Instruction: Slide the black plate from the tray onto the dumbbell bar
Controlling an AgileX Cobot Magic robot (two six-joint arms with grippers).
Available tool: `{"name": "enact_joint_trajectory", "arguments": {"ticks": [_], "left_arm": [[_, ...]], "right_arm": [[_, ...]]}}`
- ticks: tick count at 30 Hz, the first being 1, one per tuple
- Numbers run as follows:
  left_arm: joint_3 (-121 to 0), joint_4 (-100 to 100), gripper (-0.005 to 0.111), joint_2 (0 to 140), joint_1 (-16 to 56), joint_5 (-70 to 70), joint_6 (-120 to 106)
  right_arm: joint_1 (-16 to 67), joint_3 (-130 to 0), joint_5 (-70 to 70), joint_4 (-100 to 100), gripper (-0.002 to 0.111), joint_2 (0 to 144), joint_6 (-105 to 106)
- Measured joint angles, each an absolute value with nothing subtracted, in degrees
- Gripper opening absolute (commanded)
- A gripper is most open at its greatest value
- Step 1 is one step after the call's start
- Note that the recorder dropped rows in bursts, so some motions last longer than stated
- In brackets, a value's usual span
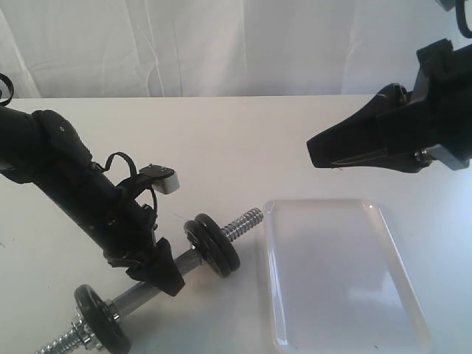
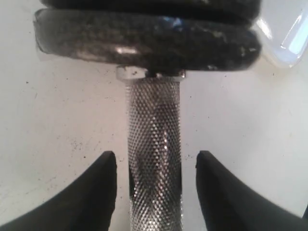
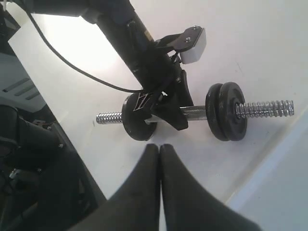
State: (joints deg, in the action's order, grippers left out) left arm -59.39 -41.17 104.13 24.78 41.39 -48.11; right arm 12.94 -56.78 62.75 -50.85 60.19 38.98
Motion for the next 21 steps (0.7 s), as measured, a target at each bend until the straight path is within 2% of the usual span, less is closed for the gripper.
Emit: {"name": "enact_joint_trajectory", "arguments": {"ticks": [13, 15, 20, 21], "left_arm": [[-59.39, -43.91, 0.048, 106.65, 24.78, 41.74, -46.32], [-59.39, -44.39, 0.04, 107.36, 24.78, 41.87, -46.32], [-59.39, -45.02, 0.0, 107.89, 24.78, 42.26, -46.7], [-59.39, -45.27, 0.0, 107.98, 24.78, 42.37, -46.7]], "right_arm": [[12.94, -56.78, 62.67, -50.85, 0.0, 60.19, 38.77], [12.94, -56.78, 62.67, -50.85, 0.0, 60.19, 38.77], [12.94, -56.78, 62.67, -50.85, 0.0, 60.19, 38.77], [12.94, -56.78, 62.67, -50.85, 0.0, 60.19, 38.77]]}}
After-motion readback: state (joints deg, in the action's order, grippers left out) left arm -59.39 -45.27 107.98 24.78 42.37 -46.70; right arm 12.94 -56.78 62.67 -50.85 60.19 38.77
